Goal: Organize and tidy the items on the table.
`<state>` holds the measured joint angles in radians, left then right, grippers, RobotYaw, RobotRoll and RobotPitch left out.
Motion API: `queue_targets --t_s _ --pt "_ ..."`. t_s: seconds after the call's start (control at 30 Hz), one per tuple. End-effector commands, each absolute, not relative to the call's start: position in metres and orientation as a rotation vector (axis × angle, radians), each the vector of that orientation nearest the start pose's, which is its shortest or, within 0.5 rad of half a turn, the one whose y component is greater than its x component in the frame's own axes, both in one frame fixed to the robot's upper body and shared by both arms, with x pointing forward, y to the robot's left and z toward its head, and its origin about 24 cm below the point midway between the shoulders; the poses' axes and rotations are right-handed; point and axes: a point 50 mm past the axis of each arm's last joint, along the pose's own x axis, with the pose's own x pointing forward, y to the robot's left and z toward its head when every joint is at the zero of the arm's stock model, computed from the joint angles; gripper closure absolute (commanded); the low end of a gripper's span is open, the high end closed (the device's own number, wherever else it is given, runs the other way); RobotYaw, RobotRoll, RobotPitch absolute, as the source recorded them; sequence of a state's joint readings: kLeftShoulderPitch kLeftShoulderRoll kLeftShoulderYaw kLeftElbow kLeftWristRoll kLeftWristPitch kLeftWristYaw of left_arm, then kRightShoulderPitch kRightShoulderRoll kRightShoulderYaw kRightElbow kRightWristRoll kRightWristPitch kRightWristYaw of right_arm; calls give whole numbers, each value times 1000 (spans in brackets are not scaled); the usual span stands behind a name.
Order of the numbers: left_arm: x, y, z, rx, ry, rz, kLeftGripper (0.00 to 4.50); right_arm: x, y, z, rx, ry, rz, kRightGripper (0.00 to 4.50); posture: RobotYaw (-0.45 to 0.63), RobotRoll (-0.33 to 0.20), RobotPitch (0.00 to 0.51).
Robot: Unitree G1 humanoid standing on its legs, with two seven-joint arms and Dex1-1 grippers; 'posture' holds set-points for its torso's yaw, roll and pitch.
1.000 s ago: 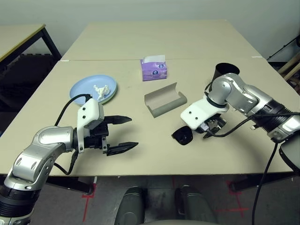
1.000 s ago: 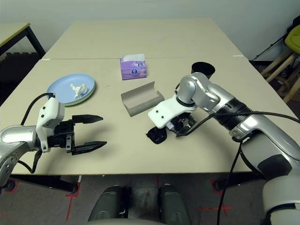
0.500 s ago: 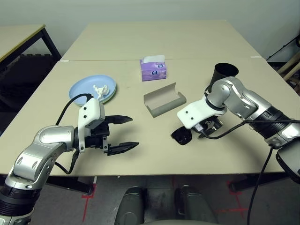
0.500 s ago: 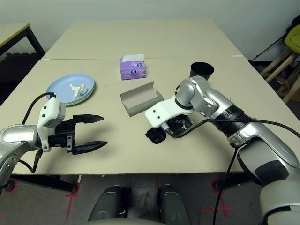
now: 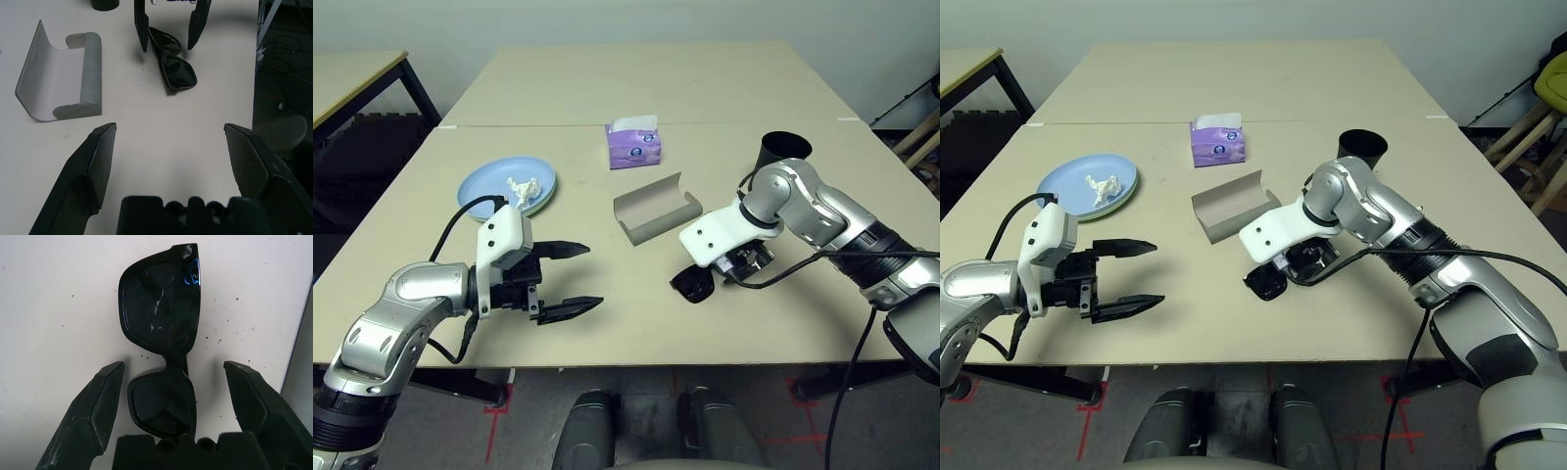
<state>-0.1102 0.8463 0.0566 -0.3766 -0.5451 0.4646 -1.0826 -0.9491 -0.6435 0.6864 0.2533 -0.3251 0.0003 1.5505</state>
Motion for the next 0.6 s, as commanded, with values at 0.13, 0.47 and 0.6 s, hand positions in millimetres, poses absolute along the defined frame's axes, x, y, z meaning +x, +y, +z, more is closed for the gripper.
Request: queue_targets --t_s 0.13,0.47,0.6 --pt "226 202 149 327 232 -1224 16 318 -116 156 -1487 536 1618 0 77 0 56" --pt "226 202 149 326 231 -1222 16 316 -120 153 -1484 551 1629 0 80 0 62" --pt "226 202 149 324 230 -1221 0 316 -120 154 -1490 546 1625 646 80 0 68"
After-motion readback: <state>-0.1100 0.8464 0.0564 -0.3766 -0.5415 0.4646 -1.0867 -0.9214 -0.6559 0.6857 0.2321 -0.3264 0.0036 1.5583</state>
